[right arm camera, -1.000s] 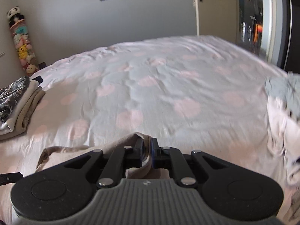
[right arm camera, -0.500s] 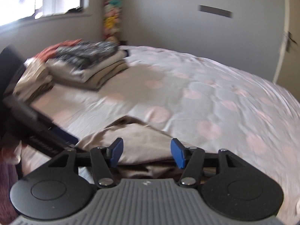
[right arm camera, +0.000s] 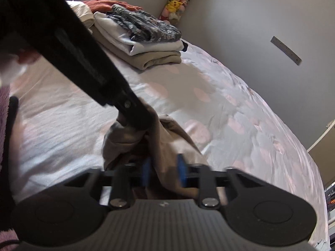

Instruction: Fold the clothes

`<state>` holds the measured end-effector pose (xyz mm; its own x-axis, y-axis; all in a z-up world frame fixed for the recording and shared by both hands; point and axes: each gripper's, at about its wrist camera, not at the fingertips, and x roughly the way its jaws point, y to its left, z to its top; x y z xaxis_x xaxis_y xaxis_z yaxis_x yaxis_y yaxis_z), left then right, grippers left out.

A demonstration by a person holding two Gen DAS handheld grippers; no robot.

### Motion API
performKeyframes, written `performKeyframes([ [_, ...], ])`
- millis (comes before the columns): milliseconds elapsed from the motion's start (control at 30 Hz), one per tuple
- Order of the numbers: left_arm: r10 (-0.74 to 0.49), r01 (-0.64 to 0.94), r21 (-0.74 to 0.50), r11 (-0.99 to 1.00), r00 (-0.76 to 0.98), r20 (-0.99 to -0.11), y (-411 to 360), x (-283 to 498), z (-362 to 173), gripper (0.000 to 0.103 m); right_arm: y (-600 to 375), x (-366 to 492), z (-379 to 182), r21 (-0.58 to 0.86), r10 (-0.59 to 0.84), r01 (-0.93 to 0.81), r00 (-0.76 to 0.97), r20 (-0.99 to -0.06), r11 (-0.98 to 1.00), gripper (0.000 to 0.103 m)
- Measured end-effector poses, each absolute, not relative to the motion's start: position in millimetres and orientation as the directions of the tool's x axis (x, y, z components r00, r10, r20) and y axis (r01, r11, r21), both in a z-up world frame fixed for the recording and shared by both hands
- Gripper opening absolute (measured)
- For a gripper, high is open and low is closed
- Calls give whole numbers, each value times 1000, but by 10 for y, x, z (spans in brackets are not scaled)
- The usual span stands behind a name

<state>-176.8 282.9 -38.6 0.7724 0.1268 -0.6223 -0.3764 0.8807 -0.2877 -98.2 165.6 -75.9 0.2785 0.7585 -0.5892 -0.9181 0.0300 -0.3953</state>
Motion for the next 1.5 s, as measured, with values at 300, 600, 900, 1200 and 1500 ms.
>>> performKeyframes([
  [300,258,-355,-146,923,856,-449,2706,-1911,757,1,1444,-925,374,-345,904,-927,265,-335,143,2],
  [600,335,-344,5,939,912,-239,2563,-2045,1906,1,1241,-1003,1720,-306,974,-933,217,-64,188,2],
  [900,221,-280,-82,957,880,-420,2690,-1590,1186,1,1307,-838,1306,-299,927,-928,295,-232,221,3],
  [1200,136,-295,-160,942,770,-624,3026,-1185,122,19,1288,-111,274,-328,699,-860,510,-501,392,3],
  [1500,108,-268,-102,958,666,-739,3337,-1591,-329,25,925,958,-154,-403,400,-728,658,-638,555,3],
])
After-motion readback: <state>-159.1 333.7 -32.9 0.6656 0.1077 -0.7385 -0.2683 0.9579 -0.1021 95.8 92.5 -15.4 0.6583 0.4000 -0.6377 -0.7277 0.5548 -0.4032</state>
